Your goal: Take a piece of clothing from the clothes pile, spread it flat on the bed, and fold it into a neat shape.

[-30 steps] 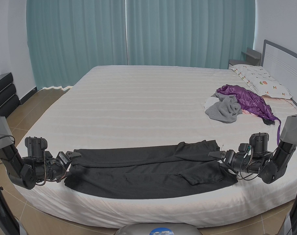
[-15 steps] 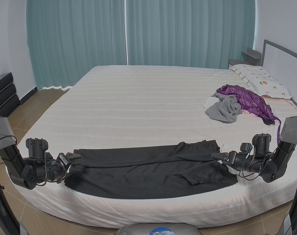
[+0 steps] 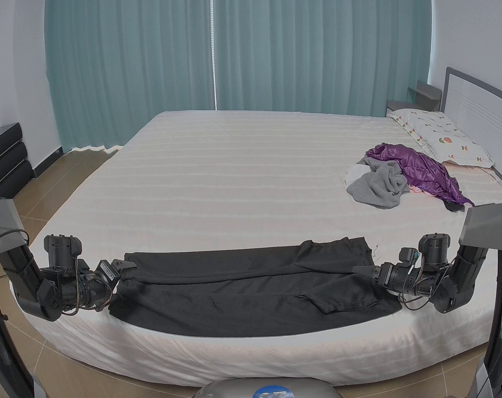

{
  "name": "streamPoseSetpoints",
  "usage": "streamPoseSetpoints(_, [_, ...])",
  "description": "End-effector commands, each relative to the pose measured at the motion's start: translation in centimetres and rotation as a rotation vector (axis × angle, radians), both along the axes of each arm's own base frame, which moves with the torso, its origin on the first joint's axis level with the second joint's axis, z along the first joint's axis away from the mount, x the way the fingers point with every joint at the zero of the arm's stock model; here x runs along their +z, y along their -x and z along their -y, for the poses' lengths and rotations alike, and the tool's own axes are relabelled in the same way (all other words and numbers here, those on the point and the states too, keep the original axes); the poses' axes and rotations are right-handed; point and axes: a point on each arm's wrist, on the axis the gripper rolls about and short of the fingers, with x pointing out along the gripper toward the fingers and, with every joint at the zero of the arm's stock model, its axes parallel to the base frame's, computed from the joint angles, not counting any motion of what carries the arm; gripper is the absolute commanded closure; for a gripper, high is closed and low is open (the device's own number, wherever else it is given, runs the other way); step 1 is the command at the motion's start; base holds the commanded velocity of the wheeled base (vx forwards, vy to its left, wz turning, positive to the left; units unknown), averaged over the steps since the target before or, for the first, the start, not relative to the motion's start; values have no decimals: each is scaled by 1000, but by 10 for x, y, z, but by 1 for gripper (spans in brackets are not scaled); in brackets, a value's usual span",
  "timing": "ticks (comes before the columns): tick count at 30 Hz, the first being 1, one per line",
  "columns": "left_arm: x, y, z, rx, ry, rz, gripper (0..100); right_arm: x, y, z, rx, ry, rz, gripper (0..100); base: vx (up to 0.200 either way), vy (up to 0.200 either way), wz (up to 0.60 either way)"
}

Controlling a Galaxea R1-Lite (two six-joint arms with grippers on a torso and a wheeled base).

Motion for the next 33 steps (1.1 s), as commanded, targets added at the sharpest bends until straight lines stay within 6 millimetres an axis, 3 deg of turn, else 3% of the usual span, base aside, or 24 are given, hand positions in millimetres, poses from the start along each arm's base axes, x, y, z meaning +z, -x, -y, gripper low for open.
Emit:
streamPoseSetpoints(1, [0,0,-2,6,1,-1,0,-8,0,0,3,4,-17,100,0,0,0])
streamPoseSetpoints(15, [1,0,-2,12,-14,4,0,-1,6,9,0,8,30,100,0,0,0])
streamPoseSetpoints(21, [2,-2,-1,47,-55,12,0,13,19,10,29,-26,98,100,0,0,0])
streamPoseSetpoints(33, [-5,-9,13,30,-85,-2,0,16,31,16,-4,-52,127,100,0,0,0])
